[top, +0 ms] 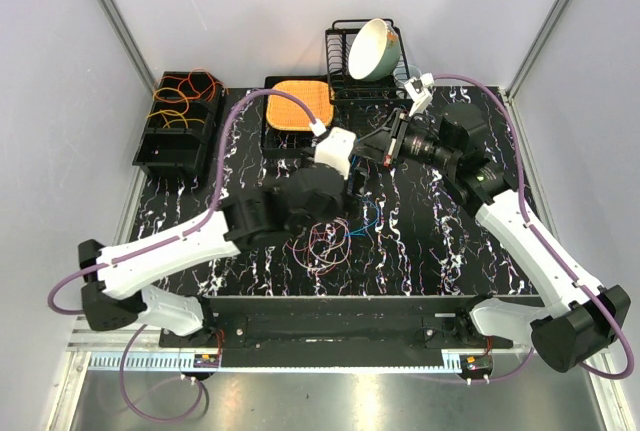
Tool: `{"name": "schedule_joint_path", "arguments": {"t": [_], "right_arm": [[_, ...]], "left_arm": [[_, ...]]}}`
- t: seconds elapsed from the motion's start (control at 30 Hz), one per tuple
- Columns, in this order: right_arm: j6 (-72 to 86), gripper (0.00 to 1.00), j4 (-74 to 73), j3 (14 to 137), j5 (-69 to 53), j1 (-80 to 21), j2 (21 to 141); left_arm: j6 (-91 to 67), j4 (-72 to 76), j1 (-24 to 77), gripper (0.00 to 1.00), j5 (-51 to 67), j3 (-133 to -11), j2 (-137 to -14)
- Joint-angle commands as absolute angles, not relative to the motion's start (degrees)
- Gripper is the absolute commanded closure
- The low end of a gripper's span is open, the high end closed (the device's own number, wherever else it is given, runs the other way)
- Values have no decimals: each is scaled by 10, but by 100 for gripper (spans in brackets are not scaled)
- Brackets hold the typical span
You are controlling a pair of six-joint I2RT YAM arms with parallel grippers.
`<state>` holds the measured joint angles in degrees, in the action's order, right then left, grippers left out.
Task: Untangle the cables
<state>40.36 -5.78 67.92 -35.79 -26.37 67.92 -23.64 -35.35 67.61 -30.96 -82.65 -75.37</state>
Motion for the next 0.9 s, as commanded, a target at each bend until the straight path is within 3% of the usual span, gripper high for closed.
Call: {"name": "schedule_joint_path", "arguments": {"t": [0.0,0.1,0.2,0.57,0.7,0.8,0.87], "right_arm": [[414,100,-53,698,-331,-268,660],[417,100,-54,698,-329,-268,653],[418,100,-56,697,-328,-267,648],[431,100,-58,700,-334,-268,647],[432,100,-58,701,-336,-268,643],[433,100,-58,700,-334,-268,638],[432,100,-58,700,-333,-268,637]], "left_arm": [[-291,-307,686,32,-395,-846,-784],[-322,-305,689,49,-423,-838,-790],[-333,-303,691,57,-446,-832,-795],[-342,-297,691,55,-463,-826,-813],[-340,-288,691,59,-480,-830,-824],[-335,-278,691,74,-482,-838,-841],[-332,-274,691,100,-483,-846,-852]]}}
